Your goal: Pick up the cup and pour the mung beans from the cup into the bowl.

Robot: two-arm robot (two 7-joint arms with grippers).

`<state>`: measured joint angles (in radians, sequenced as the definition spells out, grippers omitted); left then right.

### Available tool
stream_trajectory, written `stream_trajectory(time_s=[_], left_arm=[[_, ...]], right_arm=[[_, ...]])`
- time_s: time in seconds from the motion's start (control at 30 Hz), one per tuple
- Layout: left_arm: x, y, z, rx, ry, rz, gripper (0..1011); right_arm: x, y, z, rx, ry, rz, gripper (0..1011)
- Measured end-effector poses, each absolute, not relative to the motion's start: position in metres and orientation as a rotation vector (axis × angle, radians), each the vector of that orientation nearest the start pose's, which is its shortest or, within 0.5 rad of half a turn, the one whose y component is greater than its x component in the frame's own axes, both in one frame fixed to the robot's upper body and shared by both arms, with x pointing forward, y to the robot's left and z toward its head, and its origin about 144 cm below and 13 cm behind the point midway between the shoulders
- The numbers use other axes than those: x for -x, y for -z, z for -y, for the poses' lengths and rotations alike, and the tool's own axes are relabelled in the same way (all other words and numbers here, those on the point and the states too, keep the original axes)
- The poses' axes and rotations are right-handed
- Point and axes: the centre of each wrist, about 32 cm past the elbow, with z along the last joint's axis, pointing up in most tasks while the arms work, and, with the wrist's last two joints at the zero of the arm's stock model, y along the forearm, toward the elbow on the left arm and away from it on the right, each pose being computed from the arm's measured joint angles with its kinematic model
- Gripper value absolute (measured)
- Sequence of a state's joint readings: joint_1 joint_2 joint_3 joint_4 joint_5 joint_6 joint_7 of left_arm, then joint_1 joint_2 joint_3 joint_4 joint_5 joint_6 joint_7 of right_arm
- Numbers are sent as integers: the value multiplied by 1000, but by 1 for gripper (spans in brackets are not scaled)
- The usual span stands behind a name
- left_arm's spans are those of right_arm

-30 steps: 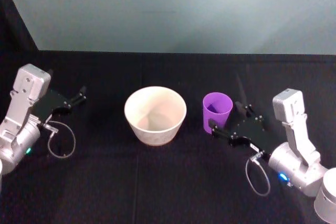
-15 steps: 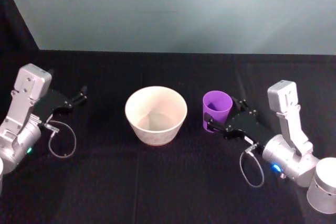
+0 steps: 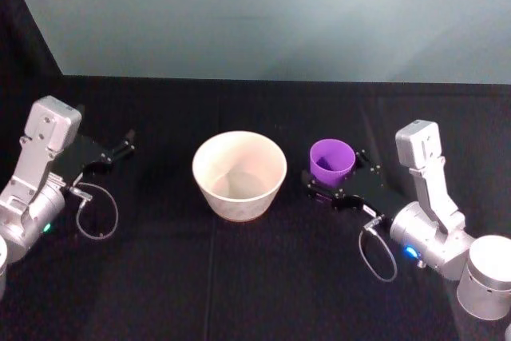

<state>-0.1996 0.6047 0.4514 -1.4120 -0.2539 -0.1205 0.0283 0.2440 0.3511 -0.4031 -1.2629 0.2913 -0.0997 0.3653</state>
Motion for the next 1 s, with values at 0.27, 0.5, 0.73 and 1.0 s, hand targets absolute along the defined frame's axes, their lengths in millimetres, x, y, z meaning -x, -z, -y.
stream_trajectory(time_s=[0.27,0.5,0.73,1.0], left_arm=[[-489,-1140,-310,-304,-1248,285,1000],[-489,-1140,-310,-304,-1248,285,1000],[-489,-1140,-310,-304,-1248,285,1000],[-489,-1140,-310,-305,-1248,285,1000]], right_arm=[[-509,-1108,247,136,934,22,927],[-508,-1108,248,123,936,19,771],[-503,-1119,250,98,933,41,735],[-497,-1142,253,55,935,77,729]])
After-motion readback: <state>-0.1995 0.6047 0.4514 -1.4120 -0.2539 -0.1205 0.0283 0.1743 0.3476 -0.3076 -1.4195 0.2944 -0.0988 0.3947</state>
